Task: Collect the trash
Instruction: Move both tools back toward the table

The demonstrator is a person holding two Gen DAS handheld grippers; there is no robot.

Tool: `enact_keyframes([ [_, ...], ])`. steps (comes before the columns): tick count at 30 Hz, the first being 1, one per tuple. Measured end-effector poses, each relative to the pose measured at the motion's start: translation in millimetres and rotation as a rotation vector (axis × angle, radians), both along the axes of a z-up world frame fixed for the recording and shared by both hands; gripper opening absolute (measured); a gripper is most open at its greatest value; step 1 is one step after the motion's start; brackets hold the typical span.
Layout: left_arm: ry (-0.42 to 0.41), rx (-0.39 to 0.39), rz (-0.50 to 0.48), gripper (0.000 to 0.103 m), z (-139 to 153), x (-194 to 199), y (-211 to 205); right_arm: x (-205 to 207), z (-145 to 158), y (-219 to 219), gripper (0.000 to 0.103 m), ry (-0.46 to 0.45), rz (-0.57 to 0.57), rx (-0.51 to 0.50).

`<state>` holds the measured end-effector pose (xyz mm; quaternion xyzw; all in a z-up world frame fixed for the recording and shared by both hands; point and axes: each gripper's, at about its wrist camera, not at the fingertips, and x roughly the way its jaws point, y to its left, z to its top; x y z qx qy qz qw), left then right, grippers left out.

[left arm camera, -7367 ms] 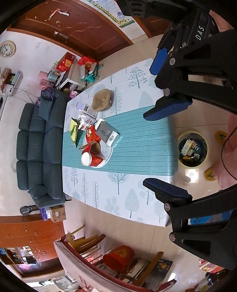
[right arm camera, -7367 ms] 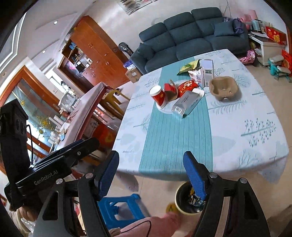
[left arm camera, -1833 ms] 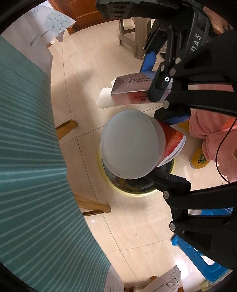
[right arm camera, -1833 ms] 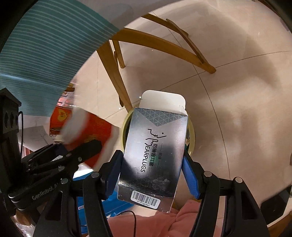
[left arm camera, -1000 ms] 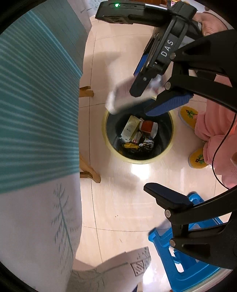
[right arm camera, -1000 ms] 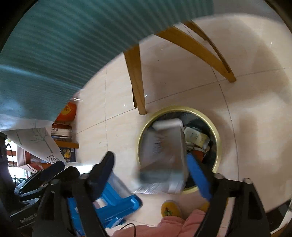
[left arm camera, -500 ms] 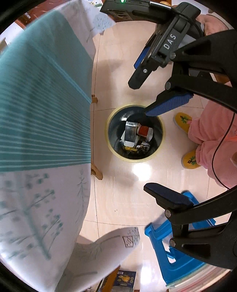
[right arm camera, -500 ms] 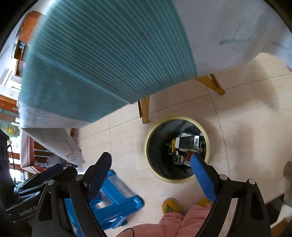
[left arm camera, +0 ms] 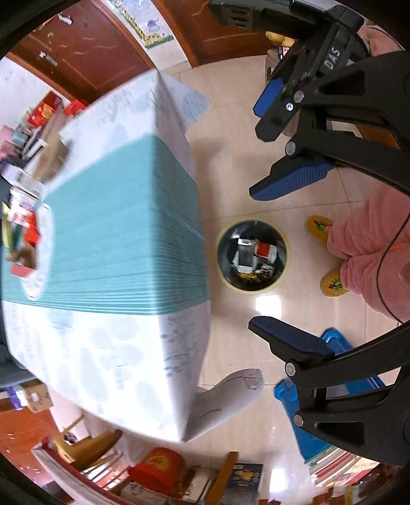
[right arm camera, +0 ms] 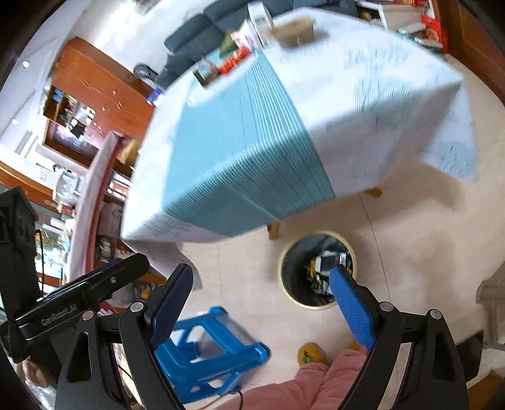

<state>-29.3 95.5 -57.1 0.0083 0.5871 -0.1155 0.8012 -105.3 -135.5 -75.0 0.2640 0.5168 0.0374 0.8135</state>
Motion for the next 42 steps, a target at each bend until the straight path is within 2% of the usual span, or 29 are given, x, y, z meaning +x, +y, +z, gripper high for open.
enact_keyframes([
  [4, -0.052, -0.013, -0.016, 0.073, 43, 0, -6, -4, 44, -2, 0.089, -0.055, 0.01, -0.024],
  [10, -0.117, -0.019, -0.037, 0.073, 89, 2, -23, 3, 100, -4, 0.089, -0.138, 0.058, -0.065],
  [19, -0.21, 0.002, 0.0, 0.073, 139, 17, -46, 29, 136, -15, 0.089, -0.219, 0.114, -0.073],
  [26, -0.243, -0.001, 0.035, 0.073, 159, 33, -59, 58, 147, -28, 0.089, -0.247, 0.152, -0.085],
  [32, -0.251, 0.013, 0.036, 0.073, 163, 54, -68, 93, 142, -38, 0.089, -0.255, 0.134, -0.085],
  [35, -0.268, 0.01, 0.021, 0.073, 164, 75, -70, 117, 135, -39, 0.089, -0.244, 0.117, -0.094],
  [38, -0.245, 0.007, -0.015, 0.073, 156, 103, -72, 148, 124, -39, 0.089, -0.221, 0.095, -0.105],
  [42, -0.21, -0.024, -0.077, 0.073, 144, 162, -70, 196, 108, -33, 0.087, -0.193, 0.041, -0.13],
])
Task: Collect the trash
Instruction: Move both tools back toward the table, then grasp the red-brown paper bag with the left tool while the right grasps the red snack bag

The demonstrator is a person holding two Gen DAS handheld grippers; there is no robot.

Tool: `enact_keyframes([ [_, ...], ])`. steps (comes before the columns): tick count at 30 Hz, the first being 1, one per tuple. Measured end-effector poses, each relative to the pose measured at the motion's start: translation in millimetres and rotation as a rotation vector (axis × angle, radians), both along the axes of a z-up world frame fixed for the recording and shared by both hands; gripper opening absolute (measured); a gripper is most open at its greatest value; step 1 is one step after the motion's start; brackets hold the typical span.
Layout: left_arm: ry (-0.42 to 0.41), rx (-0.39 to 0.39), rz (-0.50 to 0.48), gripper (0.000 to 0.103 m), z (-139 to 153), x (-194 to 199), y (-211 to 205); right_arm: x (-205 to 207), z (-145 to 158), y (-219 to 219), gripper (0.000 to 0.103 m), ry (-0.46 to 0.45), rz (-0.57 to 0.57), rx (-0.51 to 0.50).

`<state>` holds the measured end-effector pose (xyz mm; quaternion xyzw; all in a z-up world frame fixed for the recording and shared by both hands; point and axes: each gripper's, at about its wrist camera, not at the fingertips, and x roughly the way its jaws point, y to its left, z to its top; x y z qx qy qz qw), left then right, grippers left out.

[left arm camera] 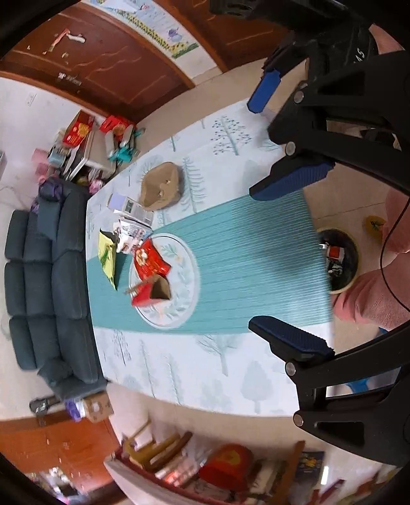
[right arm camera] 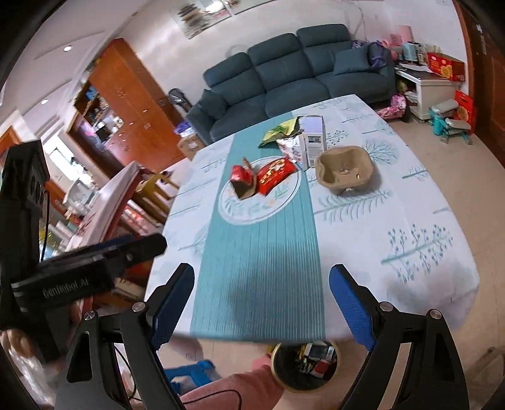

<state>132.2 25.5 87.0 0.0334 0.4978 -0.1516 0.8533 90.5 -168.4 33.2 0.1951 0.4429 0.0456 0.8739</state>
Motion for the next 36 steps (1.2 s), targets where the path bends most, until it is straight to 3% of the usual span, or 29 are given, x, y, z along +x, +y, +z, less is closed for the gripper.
enact_keyframes([
  [3, 0.024, -0.017, -0.049, 0.073, -9, 56, 4, 39, -15, 4, 0.085, 0.032, -0.074, 0.032],
  [7, 0.122, -0.028, -0.074, 0.073, -31, 141, 13, 95, -37, 16, 0.081, 0.084, -0.142, 0.052],
  [14, 0.311, -0.084, -0.042, 0.07, -104, 270, 26, 168, -77, 23, 0.078, 0.161, -0.234, 0.062],
  [16, 0.36, -0.1, -0.037, 0.064, -125, 293, 24, 183, -85, 22, 0.078, 0.179, -0.249, 0.062],
  [21, 0.451, -0.135, -0.027, 0.054, -167, 318, 18, 206, -95, 20, 0.078, 0.201, -0.271, 0.061],
  [25, 0.516, -0.158, -0.012, 0.034, -191, 326, 12, 216, -102, 19, 0.078, 0.222, -0.28, 0.072],
  [34, 0.444, -0.119, -0.024, 0.011, -197, 334, 20, 258, -134, 22, 0.078, 0.288, -0.296, 0.099],
  [36, 0.442, -0.125, -0.019, 0.01, -197, 337, 27, 269, -140, 24, 0.078, 0.297, -0.305, 0.096],
])
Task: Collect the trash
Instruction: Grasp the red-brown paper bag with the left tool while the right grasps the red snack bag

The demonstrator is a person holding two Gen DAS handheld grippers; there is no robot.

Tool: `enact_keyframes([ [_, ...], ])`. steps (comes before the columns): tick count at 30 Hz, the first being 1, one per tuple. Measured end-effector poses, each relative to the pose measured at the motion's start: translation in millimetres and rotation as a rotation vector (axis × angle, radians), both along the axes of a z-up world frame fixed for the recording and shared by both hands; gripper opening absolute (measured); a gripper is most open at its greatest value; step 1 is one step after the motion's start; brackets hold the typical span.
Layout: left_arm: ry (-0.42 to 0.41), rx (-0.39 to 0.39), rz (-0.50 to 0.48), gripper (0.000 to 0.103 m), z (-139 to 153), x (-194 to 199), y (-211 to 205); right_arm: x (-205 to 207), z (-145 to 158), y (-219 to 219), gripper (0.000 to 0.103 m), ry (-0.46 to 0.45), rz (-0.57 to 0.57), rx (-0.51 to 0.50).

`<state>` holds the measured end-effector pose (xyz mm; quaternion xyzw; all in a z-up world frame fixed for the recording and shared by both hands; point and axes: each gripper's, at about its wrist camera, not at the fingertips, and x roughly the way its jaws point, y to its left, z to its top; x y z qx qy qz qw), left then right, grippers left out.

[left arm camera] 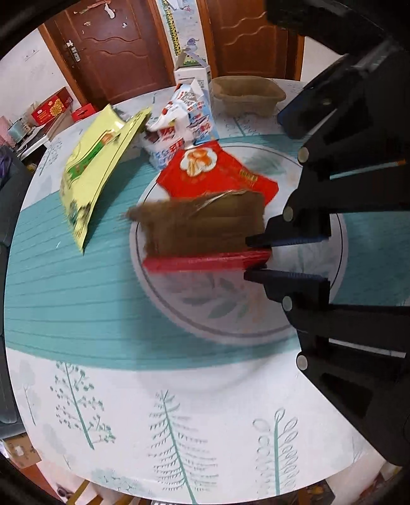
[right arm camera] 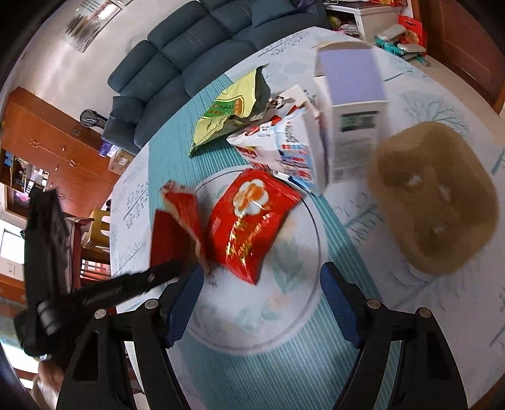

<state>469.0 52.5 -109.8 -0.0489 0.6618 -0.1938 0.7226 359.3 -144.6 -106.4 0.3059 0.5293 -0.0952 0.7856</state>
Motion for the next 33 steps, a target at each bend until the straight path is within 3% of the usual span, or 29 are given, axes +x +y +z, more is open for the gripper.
enact_keyframes([
  [6, -0.018, -0.002, 0.019, 0.009, 9, 5, 29, 36, -17, 8, 0.078, 0.047, -0.042, -0.021],
  [15, -0.055, 0.0, 0.037, 0.009, 29, 0, 71, 74, -32, 56, 0.078, 0.145, 0.006, -0.265],
  [19, -0.054, -0.002, 0.039, 0.009, 31, -5, 81, 77, -32, 69, 0.047, 0.153, 0.032, -0.375],
  [22, -0.051, 0.0, 0.04, 0.009, 32, -10, 86, 71, -30, 65, 0.037, 0.136, 0.029, -0.36],
  [29, -0.064, -0.004, 0.027, 0.009, 38, -24, 82, 36, -19, 47, 0.022, 0.066, 0.046, -0.22],
  [33, -0.08, -0.009, 0.005, 0.009, 48, -39, 81, 8, -3, 41, 0.019, 0.032, 0.062, -0.171],
])
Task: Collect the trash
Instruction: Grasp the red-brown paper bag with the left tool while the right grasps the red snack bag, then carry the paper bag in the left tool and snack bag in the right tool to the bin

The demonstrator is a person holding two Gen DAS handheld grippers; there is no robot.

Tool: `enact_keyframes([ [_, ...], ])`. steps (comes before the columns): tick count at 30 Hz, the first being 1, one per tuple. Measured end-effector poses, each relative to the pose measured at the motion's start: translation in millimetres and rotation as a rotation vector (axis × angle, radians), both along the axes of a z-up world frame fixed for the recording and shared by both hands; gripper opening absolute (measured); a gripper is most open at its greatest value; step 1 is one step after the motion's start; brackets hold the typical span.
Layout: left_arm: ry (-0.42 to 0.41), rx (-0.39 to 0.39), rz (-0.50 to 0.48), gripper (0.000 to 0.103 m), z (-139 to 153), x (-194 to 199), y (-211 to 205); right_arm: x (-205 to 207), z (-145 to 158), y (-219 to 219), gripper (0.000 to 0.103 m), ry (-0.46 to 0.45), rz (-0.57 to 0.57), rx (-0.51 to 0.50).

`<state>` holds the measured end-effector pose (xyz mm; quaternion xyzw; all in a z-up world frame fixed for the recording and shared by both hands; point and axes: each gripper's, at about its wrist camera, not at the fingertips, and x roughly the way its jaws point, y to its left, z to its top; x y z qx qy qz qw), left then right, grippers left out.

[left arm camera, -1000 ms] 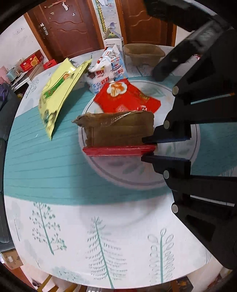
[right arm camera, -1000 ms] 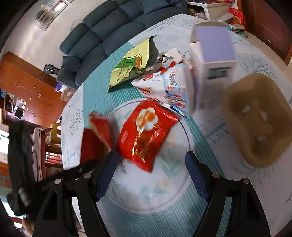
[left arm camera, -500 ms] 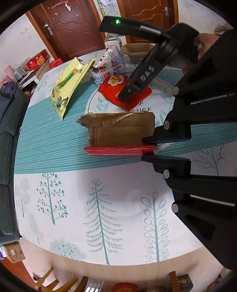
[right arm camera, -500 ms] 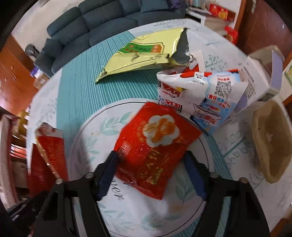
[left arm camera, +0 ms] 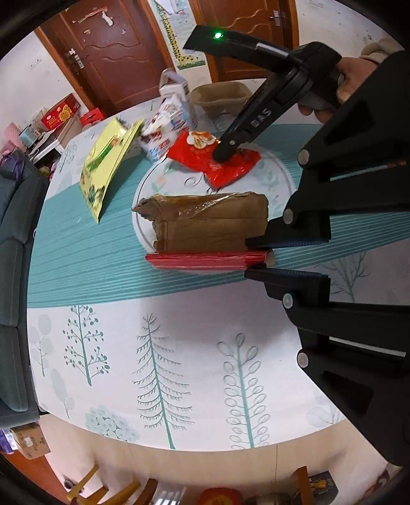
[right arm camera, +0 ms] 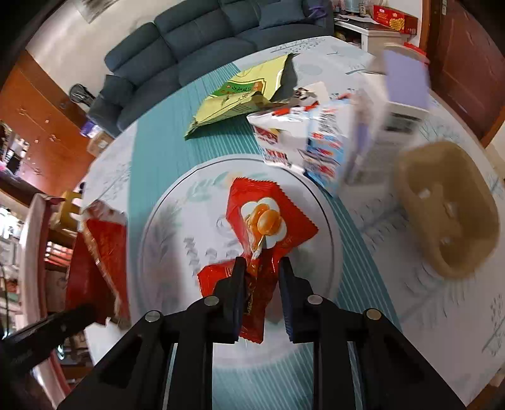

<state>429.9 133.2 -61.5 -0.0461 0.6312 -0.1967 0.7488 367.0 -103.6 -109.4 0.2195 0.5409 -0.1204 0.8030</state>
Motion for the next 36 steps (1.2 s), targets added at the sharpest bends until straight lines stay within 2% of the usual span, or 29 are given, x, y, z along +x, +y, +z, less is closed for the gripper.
enact_keyframes([
  [9, -0.021, 0.002, -0.024, 0.009, 24, -58, -4, -89, 29, -11, 0.017, -0.031, 0.041, 0.059],
  [16, -0.045, 0.022, -0.045, 0.009, 42, -125, -23, -169, 58, -26, 0.017, -0.078, 0.117, 0.089],
  [25, -0.111, 0.048, 0.016, 0.009, 65, -243, -63, -260, 80, -61, 0.017, -0.14, 0.257, 0.143],
  [32, -0.109, 0.066, 0.085, 0.009, 64, -340, -89, -342, 79, -83, 0.017, -0.148, 0.337, 0.17],
  [36, -0.104, 0.091, 0.082, 0.009, 65, -383, -98, -377, 73, -90, 0.017, -0.125, 0.343, 0.202],
])
